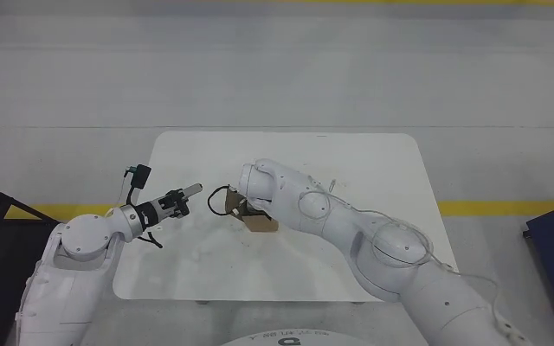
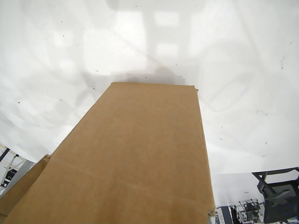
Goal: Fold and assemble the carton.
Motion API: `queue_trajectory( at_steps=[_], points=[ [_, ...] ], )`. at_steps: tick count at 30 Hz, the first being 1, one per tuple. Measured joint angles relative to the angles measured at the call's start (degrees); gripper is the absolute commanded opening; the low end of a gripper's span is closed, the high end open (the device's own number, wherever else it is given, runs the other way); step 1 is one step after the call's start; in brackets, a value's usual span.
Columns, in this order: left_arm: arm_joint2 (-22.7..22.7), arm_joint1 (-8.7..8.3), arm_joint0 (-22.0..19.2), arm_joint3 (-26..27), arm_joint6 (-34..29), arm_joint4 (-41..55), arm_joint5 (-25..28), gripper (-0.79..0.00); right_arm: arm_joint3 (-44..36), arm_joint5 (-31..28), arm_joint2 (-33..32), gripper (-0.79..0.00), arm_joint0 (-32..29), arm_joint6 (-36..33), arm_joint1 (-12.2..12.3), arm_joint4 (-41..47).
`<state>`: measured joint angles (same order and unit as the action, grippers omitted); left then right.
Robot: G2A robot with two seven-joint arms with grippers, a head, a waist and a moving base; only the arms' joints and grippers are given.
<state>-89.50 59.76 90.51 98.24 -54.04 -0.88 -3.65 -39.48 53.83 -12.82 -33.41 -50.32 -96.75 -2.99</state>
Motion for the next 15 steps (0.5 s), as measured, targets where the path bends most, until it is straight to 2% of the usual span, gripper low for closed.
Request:
queue_trajectory(
  at_steps=[9, 15],
  points=[
    [0.00, 0.00, 0.00, 0.00, 0.00, 0.00, 0.00, 0.000, -2.41, 0.79, -2.04, -0.785, -1.30, 2.26, 1.24, -0.56],
    [0.00, 0.00, 0.00, 0.00, 0.00, 0.00, 0.00, 0.000, -7.60, -5.27, -5.03, -0.785, -3.01, 7.37, 3.24, -1.28]
  ],
)
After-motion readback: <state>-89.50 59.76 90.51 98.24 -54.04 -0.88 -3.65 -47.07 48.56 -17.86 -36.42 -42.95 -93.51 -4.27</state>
